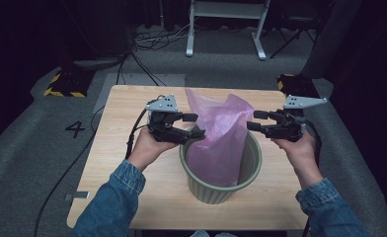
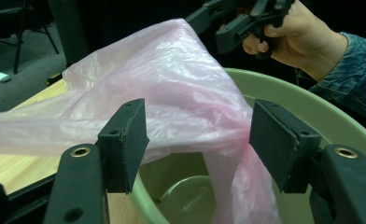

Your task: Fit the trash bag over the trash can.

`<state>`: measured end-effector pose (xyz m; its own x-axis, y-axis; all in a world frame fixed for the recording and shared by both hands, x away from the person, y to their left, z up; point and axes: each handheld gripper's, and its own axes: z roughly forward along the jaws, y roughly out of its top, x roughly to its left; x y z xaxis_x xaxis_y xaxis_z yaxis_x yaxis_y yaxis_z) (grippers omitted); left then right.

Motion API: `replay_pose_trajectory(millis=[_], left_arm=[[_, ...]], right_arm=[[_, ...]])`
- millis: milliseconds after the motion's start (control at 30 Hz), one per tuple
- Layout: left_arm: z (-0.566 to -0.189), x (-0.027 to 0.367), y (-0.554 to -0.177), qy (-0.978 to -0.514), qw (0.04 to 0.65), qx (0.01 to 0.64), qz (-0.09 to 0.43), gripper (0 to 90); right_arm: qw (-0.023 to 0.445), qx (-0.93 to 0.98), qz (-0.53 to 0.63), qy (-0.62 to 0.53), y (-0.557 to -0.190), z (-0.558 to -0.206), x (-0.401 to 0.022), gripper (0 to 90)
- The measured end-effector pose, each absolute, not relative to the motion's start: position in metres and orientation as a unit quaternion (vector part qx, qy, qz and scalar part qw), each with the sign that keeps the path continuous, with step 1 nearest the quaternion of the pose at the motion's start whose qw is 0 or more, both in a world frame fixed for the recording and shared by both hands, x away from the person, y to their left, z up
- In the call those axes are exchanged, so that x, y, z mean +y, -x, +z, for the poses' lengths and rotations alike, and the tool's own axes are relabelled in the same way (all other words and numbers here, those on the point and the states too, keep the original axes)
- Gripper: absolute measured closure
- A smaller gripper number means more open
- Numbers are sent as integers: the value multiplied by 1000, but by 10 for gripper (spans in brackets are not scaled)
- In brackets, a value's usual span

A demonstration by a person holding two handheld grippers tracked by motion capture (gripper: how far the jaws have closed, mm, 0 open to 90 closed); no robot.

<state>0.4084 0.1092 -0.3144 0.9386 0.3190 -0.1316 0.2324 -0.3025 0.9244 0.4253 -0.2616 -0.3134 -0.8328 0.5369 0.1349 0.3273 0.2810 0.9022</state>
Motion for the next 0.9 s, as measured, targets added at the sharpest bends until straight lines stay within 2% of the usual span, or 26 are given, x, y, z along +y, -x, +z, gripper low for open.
replay_pose_trajectory(millis=[100,333,500,600,800,833,900], left_arm=[[-313,109,-407,-802,574,162,32,370],[-312,106,-404,-805,572,154,34,391],[-307,102,-404,-809,566,155,48,391],[-303,98,-405,-811,562,154,55,389],[-302,83,-414,-820,547,161,59,387],[-303,80,-416,-823,541,163,58,387],[-305,76,-419,-829,532,163,56,388]], right_arm=[[85,796,534,-272,-428,-311,-254,467],[79,812,526,-240,-422,-306,-241,707],[73,826,519,-206,-411,-301,-231,810],[70,832,517,-186,-404,-299,-225,846],[59,841,514,-160,-394,-299,-214,862],[60,841,513,-160,-394,-299,-213,858],[68,838,515,-164,-394,-298,-214,787]])
